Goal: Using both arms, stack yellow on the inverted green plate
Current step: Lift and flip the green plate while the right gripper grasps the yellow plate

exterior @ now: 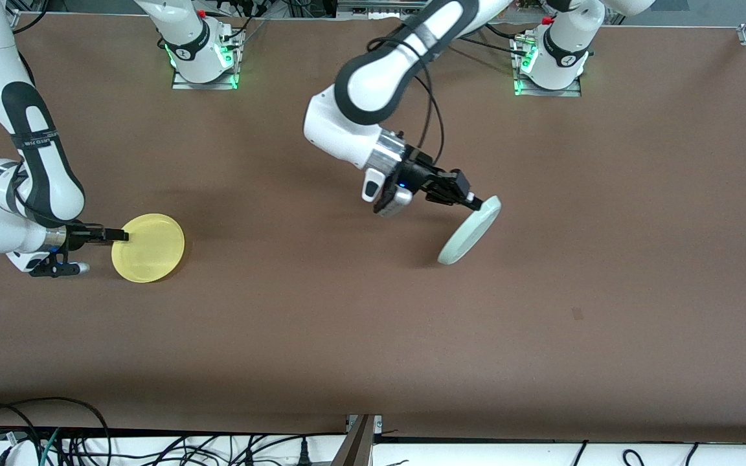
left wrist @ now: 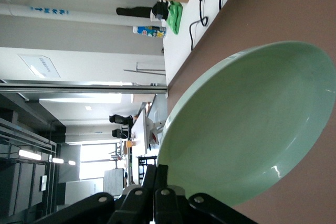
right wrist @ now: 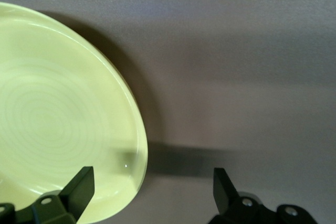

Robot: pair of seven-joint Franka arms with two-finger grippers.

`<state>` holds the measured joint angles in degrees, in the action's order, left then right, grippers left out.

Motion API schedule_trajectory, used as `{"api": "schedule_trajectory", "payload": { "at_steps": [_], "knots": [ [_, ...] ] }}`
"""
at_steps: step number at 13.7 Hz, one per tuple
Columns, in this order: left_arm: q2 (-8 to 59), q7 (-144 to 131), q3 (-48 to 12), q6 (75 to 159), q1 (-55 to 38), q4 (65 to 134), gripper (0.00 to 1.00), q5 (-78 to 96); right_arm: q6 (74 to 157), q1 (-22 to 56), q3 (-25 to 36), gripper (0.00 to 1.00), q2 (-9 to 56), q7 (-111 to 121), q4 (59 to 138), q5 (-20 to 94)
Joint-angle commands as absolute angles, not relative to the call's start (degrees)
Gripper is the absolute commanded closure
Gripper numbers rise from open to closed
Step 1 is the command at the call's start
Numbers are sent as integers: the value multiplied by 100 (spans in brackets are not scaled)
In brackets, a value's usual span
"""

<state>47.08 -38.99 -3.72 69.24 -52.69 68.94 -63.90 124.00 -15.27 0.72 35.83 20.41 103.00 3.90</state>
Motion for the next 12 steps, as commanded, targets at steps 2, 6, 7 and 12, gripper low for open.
{"api": "schedule_trajectory", "payload": {
  "at_steps": [2,6,7,12],
  "knots": [
    [5649,-5095,-237,6812,-5949,6724,100,-7215,12586,-1626,-9,45,3551,2399,10450,686],
    [5853,-5633,-246,6882,-5994,6715,100,-7242,12533,-1626,-9,93,3551,2461,10450,694],
    [5871,-5695,-237,7012,-5985,6715,100,-7251,12525,-1626,-9,97,3551,2452,10450,694],
    [6020,-6090,-237,7216,-5994,6724,100,-7242,12498,-1626,-17,100,3551,2452,10415,703]
  ]
}}
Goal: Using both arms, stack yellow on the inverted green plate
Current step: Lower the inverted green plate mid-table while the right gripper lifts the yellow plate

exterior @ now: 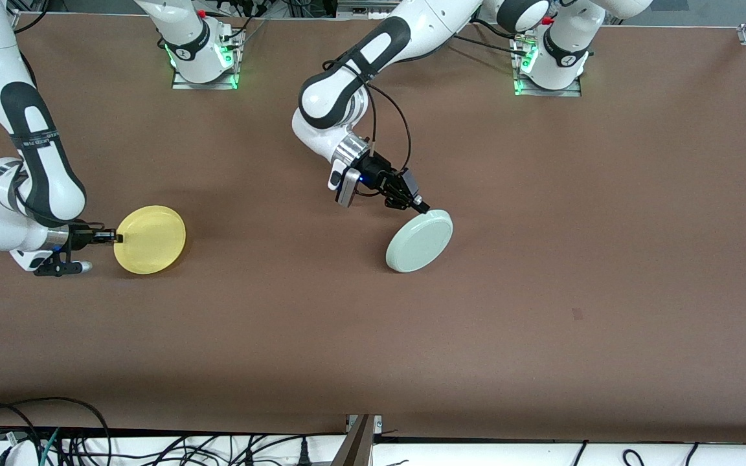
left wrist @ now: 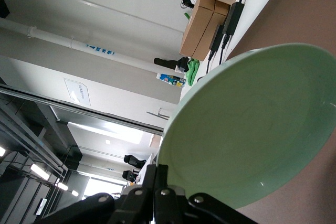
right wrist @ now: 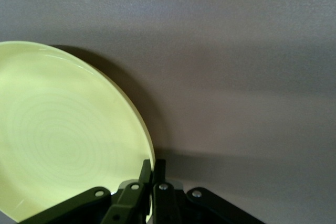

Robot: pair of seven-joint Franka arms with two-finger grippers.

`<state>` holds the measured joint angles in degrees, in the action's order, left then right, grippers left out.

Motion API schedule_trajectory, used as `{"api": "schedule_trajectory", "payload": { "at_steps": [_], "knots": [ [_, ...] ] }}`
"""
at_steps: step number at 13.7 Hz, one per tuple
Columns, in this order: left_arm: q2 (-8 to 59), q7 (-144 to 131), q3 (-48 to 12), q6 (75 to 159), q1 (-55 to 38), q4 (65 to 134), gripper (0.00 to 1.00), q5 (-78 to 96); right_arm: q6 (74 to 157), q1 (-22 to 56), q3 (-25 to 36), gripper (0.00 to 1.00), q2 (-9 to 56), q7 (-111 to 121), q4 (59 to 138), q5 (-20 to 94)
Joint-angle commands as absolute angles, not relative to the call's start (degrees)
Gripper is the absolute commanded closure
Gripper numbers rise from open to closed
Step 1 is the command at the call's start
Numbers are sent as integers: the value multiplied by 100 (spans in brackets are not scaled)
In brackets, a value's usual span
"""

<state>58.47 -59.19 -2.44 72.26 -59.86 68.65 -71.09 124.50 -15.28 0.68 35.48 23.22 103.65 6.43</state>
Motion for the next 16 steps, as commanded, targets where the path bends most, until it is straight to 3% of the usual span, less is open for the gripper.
{"api": "schedule_trajectory", "payload": {
  "at_steps": [1,8,12,14,16],
  "knots": [
    [6064,-6134,-237,7216,-6003,6724,100,-7242,12472,-1626,-26,100,3542,2461,10389,694],
    [6231,-6390,-237,7216,-6047,6741,100,-7242,11120,-1538,-62,100,3480,2461,9450,721],
    [6258,-6390,-246,7216,-6187,6776,60,-7242,10338,-1521,-193,100,3480,2479,8756,703],
    [6258,-6390,-255,7207,-6275,6776,43,-7207,10056,-1494,-237,100,3472,2479,8465,677],
    [6258,-6390,-255,7207,-6380,6785,33,-7181,9740,-1433,-229,100,3472,2479,8140,686]
  ]
}}
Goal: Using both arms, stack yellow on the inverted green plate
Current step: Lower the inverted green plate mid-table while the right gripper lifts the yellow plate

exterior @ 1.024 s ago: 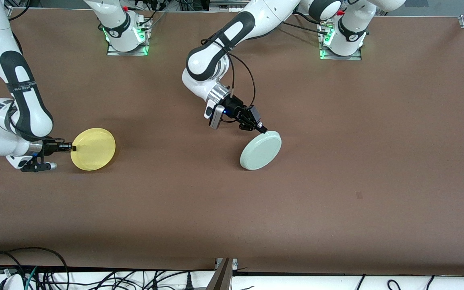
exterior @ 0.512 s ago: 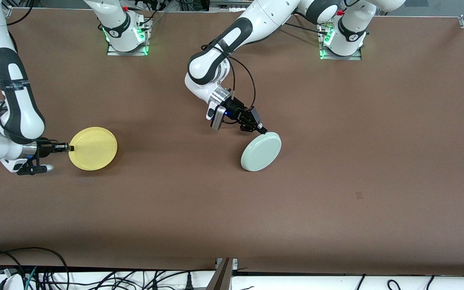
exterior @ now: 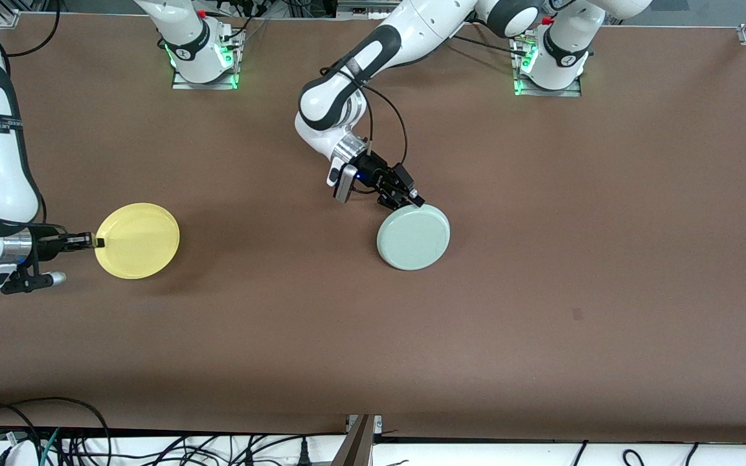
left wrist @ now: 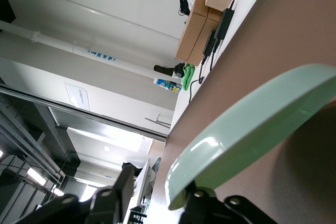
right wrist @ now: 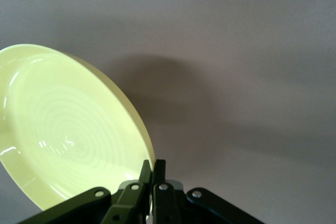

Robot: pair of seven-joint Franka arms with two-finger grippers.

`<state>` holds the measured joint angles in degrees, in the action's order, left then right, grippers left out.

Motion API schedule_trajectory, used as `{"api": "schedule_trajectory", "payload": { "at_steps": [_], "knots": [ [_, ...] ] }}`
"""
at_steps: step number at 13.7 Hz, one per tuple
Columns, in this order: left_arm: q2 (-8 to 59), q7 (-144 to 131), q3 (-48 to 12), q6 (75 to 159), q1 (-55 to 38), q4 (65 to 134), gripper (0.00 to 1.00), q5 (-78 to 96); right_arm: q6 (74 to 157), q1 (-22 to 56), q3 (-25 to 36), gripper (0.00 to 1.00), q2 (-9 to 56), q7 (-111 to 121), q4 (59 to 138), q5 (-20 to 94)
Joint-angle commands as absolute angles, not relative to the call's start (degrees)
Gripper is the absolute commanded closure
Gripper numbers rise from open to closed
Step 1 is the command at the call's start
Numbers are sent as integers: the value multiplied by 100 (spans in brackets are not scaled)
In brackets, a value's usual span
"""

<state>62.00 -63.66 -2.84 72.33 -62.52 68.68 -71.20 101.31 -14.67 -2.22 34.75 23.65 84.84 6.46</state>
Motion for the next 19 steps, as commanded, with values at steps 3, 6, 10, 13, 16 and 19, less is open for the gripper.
{"api": "schedule_trajectory", "payload": {
  "at_steps": [3,6,10,13,16,19],
  "knots": [
    [6249,-6398,-290,7198,-6390,6785,26,-7172,9475,-1363,-237,100,3472,2470,7910,712],
    [6240,-6758,-316,7224,-6407,6785,0,-6884,9343,-1327,-421,100,3384,2408,7910,729],
    [6135,-7022,-316,7987,-6320,6741,0,-6048,9264,-1310,-720,100,3340,2321,7910,721],
    [6021,-7259,-316,8506,-6188,6759,0,-5504,9264,-1266,-729,100,3349,2285,7919,721],
    [5898,-7286,-316,9033,-6074,6785,0,-5247,9281,-968,-729,100,3375,2259,7945,721],
    [5758,-7286,-316,9727,-5968,7030,0,-5230,9325,-792,-729,100,3384,1908,8015,738]
  ]
}}
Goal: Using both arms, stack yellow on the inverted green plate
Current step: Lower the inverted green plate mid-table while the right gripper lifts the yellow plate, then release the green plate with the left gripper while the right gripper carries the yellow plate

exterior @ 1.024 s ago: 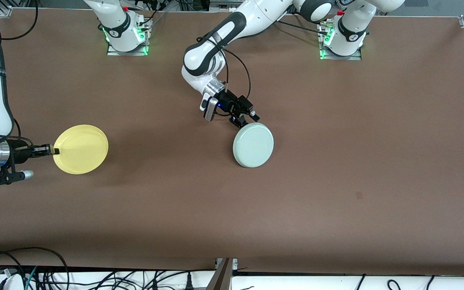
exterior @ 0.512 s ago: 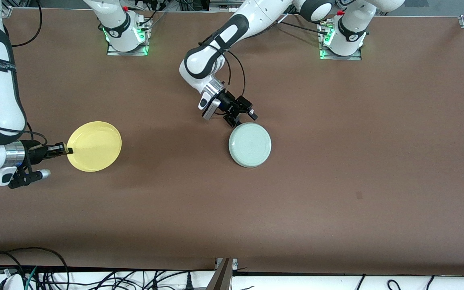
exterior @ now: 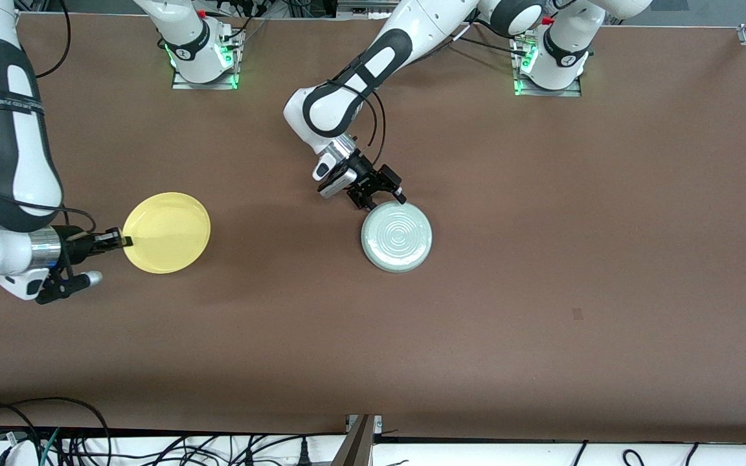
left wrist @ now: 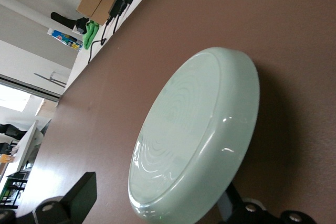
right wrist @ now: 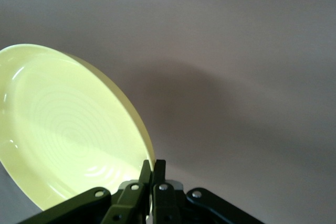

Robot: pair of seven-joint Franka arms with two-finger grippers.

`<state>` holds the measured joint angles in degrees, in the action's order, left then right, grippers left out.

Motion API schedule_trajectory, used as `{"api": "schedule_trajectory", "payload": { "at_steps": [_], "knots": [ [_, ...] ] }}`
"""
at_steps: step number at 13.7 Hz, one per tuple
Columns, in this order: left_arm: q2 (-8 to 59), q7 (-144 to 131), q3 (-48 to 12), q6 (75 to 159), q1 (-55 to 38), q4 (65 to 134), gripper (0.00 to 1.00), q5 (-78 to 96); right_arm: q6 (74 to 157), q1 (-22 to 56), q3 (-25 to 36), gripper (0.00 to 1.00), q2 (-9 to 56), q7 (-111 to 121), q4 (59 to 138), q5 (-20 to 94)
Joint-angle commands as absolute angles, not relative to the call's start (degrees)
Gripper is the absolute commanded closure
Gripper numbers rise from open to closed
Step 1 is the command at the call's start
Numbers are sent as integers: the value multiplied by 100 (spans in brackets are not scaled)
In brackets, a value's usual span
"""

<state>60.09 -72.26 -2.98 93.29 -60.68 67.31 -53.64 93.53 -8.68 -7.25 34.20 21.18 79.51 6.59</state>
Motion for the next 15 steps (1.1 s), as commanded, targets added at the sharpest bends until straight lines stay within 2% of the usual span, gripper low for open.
{"api": "schedule_trajectory", "payload": {
  "at_steps": [1,3,7,13,15],
  "knots": [
    [5679,-7286,-325,9990,-5898,7170,0,-5229,9343,-730,-729,100,3384,1794,8050,730],
    [5407,-7277,-552,10544,-5548,7539,0,-5142,9351,-651,-729,100,3401,1723,8095,747],
    [4616,-7286,-1869,11714,-4064,8751,0,-5124,9808,-536,-729,100,3393,1670,8437,773],
    [4342,-7190,-3864,11716,-2104,9219,0,-5124,10703,-255,-948,100,3393,889,9130,1282],
    [4333,-6910,-4680,11672,-1069,9229,0,-5037,11116,-115,-1160,100,3393,381,9316,1292]
  ]
}}
